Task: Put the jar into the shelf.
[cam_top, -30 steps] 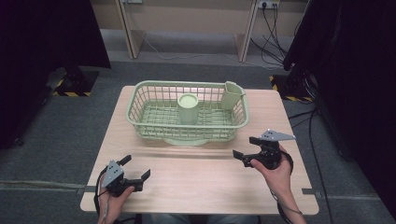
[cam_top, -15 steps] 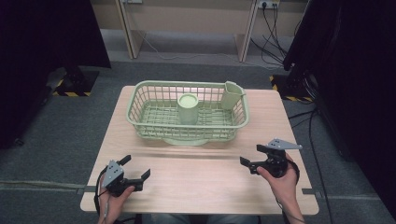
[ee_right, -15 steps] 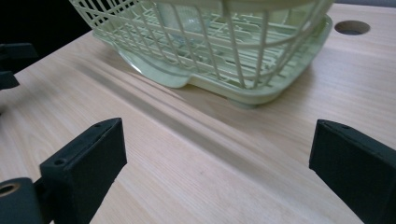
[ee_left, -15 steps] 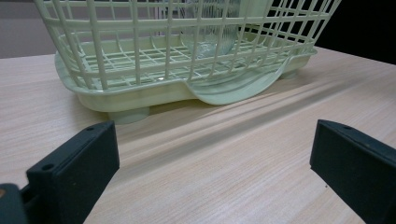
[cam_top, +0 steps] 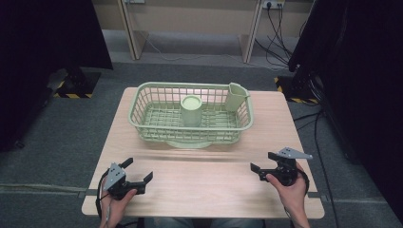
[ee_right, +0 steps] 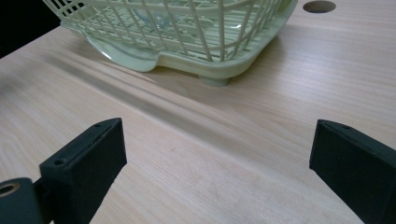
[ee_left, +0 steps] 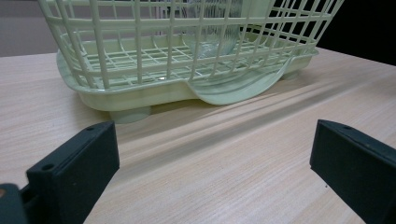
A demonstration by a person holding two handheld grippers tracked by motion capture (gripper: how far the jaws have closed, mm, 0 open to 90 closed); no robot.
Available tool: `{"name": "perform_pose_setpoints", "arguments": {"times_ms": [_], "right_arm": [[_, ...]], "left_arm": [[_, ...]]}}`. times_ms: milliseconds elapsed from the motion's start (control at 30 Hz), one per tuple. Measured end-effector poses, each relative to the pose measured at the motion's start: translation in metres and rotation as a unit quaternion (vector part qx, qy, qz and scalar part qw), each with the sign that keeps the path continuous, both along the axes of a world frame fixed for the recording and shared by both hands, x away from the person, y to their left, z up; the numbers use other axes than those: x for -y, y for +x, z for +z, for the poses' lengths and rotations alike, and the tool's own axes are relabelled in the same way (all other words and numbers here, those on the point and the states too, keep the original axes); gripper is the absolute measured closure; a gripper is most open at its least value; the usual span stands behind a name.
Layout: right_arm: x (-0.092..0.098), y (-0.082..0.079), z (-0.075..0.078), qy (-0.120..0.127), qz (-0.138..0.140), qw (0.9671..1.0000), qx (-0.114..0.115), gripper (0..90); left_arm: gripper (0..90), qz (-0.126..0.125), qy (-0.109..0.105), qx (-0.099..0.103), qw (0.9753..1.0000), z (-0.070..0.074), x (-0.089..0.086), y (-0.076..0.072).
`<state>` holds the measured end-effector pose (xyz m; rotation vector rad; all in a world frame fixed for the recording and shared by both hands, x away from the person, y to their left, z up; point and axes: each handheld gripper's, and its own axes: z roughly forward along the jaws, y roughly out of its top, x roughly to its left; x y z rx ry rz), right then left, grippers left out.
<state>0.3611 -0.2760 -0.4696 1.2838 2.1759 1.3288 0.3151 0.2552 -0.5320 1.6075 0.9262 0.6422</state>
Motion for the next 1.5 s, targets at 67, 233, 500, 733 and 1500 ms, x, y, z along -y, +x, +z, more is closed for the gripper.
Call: {"name": "perform_pose_setpoints", "arguments": {"times_ms": [67,233,500,733,1500], "right_arm": [[0.002,0.0,-0.003,-0.002,-0.004,1.0,-0.001,4.1],[0.006,0.001,-0.008,-0.008,-0.011,0.9999,0.002,4.0],[0.01,0.002,-0.016,-0.001,-0.016,0.9998,0.01,3.6],[0.014,0.003,-0.025,-0.001,-0.021,0.9997,0.012,3.5],[0.02,0.004,-0.046,0.008,-0.036,0.9991,0.02,3.5]], "left_arm": [[0.8,0.0,0.0,0.0,1.0,0.0,0.0,0.0],[0.8,0.0,-0.001,0.0,1.0,0.0,0.0,0.0],[0.8,0.0,-0.001,0.0,1.0,0.0,0.0,0.0],[0.8,0.0,-0.001,0.001,1.0,0.0,0.0,0.0],[0.8,-0.003,0.002,0.003,1.0,0.0,0.001,0.0]]}}
